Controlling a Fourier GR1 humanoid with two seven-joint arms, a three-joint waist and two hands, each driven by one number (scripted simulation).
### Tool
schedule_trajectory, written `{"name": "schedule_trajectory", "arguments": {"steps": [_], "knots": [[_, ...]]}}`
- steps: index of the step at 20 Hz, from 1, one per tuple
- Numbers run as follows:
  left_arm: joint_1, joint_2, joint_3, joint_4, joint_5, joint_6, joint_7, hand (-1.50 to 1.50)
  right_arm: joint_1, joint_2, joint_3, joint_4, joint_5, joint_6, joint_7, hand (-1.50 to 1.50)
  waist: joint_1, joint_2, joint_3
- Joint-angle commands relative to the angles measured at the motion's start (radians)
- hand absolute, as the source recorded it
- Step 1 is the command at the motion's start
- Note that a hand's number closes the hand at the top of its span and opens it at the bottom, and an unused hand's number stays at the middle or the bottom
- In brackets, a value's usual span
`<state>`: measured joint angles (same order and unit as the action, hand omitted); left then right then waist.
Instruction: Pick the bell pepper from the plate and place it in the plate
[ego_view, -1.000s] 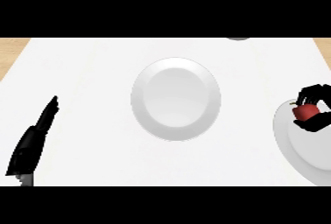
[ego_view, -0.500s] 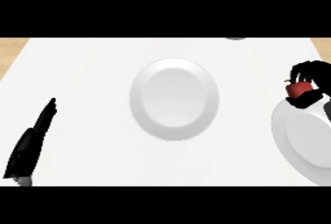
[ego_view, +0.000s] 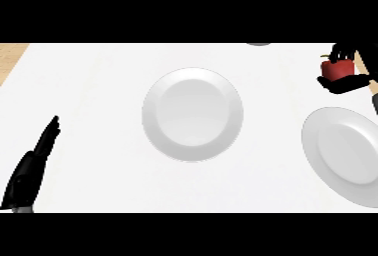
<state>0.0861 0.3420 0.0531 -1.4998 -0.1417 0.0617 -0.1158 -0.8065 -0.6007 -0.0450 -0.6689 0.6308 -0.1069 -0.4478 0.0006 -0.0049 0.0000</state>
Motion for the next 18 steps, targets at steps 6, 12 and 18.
{"name": "schedule_trajectory", "arguments": {"steps": [6, 12, 18], "knots": [[0.065, -0.004, 0.028, 0.015, 0.010, -0.015, -0.062, 0.00, -0.014, 0.044, -0.001, -0.347, -0.156, 0.261, 0.040, 1.50, -0.006, -0.004, -0.001], [0.018, -0.018, 0.017, -0.026, -0.011, -0.010, 0.017, 0.00, 0.058, 0.180, 0.077, -0.658, -0.176, 0.315, 0.292, 1.50, -0.007, -0.003, -0.001], [-0.031, -0.023, 0.038, 0.088, -0.021, -0.020, -0.064, 0.00, 0.010, 0.346, 0.170, -0.699, -0.121, 0.298, 0.491, 1.50, 0.003, 0.004, -0.001]]}}
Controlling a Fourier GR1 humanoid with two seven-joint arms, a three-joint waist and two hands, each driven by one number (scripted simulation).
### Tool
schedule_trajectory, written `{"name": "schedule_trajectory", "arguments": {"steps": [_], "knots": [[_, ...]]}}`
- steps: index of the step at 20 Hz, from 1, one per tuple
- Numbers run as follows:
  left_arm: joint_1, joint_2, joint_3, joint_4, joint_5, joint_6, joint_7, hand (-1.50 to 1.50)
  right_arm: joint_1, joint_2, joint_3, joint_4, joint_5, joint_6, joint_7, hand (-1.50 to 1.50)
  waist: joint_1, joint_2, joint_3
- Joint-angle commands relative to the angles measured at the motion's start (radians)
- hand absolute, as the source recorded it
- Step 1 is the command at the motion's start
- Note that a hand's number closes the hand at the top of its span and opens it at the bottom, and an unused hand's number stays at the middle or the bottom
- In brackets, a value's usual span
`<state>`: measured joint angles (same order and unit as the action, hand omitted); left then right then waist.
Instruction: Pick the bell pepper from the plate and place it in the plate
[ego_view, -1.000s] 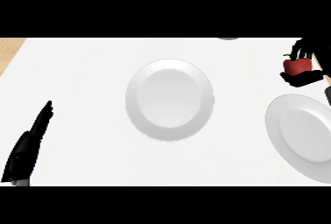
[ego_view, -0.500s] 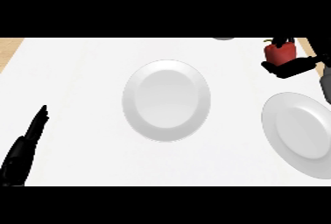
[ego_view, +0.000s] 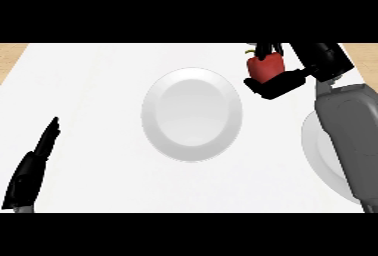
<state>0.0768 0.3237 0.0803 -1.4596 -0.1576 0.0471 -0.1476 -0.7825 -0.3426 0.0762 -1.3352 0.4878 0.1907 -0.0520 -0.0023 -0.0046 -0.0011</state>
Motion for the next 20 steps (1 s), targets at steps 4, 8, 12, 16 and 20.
{"name": "schedule_trajectory", "arguments": {"steps": [4, 8, 12, 16, 20], "knots": [[0.015, 0.025, 0.035, -0.011, 0.019, -0.042, -0.016, 0.00, -0.096, 0.175, 0.098, 0.070, 0.068, 0.010, 0.196, 1.50, 0.017, 0.005, 0.000], [-0.021, -0.014, 0.004, -0.027, -0.013, -0.017, 0.038, 0.00, -0.118, 0.253, 0.144, 0.202, 0.134, -0.028, 0.183, 1.50, 0.016, 0.007, 0.001], [0.011, -0.016, 0.013, 0.007, -0.027, -0.015, -0.043, 0.00, -0.117, 0.305, 0.166, 0.377, 0.196, -0.109, 0.102, 1.50, 0.021, 0.010, 0.001], [-0.024, -0.035, -0.002, -0.014, -0.045, -0.006, 0.020, 0.00, -0.182, 0.341, 0.209, 0.498, 0.127, -0.118, 0.110, 1.50, 0.026, 0.010, 0.001], [0.011, -0.030, -0.002, -0.048, -0.020, -0.040, 0.015, 0.00, -0.186, 0.342, 0.194, 0.557, -0.036, -0.242, 0.222, -1.50, 0.041, 0.011, 0.001]]}}
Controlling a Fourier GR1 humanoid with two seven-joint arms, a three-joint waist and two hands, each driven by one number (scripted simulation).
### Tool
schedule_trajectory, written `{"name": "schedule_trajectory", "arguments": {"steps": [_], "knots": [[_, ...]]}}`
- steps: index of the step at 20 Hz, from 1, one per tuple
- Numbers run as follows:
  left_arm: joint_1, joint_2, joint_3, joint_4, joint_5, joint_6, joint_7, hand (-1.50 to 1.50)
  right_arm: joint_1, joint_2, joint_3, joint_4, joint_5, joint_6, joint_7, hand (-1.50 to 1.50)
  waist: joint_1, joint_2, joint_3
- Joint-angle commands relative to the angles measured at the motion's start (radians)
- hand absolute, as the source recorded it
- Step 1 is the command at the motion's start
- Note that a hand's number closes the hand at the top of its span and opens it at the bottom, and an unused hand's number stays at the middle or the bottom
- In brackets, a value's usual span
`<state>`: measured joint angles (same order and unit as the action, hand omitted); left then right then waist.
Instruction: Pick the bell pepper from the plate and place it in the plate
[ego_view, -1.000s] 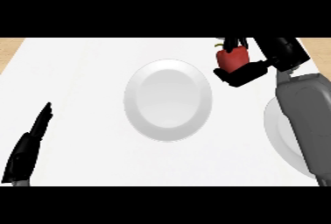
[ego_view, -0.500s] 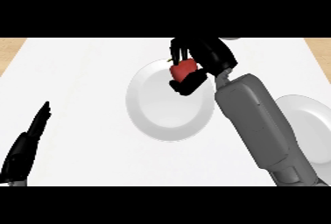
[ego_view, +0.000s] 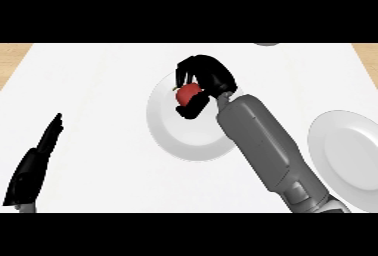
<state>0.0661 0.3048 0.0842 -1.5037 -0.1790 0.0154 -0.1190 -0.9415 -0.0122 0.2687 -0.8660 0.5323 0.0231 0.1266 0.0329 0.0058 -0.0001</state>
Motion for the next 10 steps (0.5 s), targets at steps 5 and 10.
{"name": "schedule_trajectory", "arguments": {"steps": [5, 10], "knots": [[0.011, -0.004, 0.011, -0.032, 0.003, -0.022, 0.011, 0.00, -0.078, 0.012, 0.099, 0.229, -0.174, -0.185, -0.003, -1.50, 0.008, 0.001, 0.000], [0.005, 0.004, 0.029, 0.023, -0.002, -0.024, -0.031, 0.00, -0.043, 0.012, -0.011, 0.137, -0.260, -0.242, -0.094, -1.50, -0.011, -0.002, 0.000]]}}
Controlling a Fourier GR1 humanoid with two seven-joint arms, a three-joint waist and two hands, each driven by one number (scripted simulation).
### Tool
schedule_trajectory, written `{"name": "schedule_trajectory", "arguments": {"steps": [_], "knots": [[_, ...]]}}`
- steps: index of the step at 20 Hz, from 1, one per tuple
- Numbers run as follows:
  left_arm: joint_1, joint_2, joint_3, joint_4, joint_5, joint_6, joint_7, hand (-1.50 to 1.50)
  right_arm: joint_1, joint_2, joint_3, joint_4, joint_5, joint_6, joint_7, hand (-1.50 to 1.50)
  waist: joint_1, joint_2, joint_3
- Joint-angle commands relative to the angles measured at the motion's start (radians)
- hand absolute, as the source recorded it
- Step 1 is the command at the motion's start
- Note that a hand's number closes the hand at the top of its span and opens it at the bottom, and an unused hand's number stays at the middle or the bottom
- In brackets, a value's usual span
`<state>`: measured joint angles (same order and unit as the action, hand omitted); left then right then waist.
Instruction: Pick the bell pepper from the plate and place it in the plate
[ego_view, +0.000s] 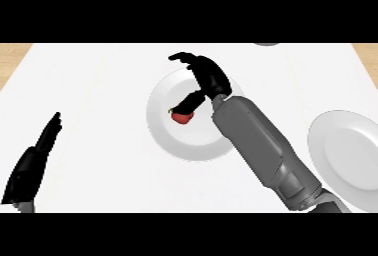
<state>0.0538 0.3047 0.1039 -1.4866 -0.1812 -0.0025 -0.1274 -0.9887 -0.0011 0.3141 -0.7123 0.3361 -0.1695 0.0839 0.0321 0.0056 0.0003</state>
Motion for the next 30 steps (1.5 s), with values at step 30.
{"name": "schedule_trajectory", "arguments": {"steps": [30], "knots": [[-0.002, -0.048, 0.013, 0.030, -0.049, 0.014, -0.044, 0.00, 0.100, -0.509, -0.541, 0.374, -0.333, 0.413, -0.686, -1.50, -0.005, 0.005, 0.001]]}}
